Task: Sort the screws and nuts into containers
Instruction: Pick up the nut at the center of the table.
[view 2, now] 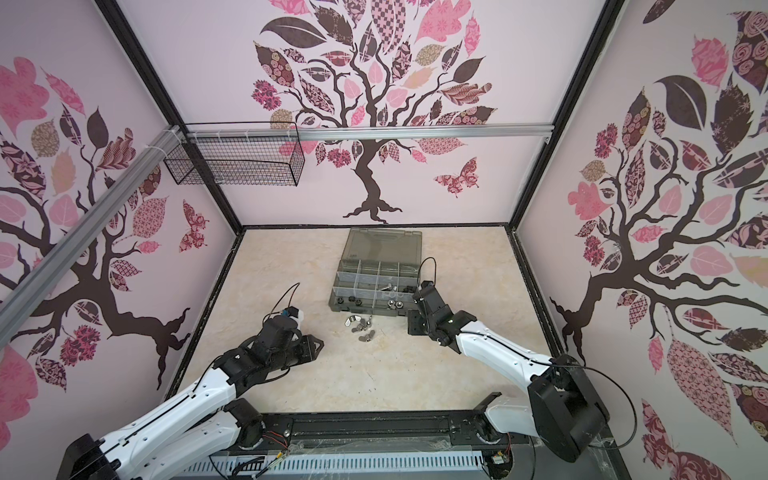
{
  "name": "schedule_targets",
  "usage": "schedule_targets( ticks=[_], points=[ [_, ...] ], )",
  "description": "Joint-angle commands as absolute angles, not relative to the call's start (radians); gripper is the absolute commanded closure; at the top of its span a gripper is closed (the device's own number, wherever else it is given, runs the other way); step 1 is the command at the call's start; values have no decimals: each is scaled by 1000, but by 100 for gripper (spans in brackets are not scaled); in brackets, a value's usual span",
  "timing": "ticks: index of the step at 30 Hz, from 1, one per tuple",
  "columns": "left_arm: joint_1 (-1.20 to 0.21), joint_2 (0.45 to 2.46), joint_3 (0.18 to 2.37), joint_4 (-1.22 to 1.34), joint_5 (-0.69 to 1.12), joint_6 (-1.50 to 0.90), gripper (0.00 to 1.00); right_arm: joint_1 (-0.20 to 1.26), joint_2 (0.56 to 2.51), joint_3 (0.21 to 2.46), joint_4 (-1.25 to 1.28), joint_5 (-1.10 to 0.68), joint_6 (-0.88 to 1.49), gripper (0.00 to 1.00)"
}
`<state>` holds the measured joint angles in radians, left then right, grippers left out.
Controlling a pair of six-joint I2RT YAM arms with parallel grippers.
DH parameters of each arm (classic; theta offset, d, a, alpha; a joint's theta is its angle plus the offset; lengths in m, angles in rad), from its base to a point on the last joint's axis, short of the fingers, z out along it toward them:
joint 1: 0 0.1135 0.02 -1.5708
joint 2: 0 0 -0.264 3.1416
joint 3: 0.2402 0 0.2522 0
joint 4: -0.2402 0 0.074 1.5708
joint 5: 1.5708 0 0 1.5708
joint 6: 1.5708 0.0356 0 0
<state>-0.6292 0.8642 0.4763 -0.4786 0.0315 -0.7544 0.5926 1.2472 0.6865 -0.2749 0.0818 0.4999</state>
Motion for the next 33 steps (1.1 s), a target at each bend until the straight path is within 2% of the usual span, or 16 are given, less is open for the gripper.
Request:
schedule_targets(
  ticks=[1,10,19,33],
  points=[
    [-634,896,507,-451,42,-716,68,593,1190,665,-304,57,529,44],
    [-648,1018,579,-434,62,-656,68,593,1101,585,-324,49,560,44],
    [-761,1190,688,-409,41,-593,68,592,1049,533,-336,23,594,44],
    [-774,1516,938,-444,141,-388,68,593,974,486,-344,33,628,43]
  ],
)
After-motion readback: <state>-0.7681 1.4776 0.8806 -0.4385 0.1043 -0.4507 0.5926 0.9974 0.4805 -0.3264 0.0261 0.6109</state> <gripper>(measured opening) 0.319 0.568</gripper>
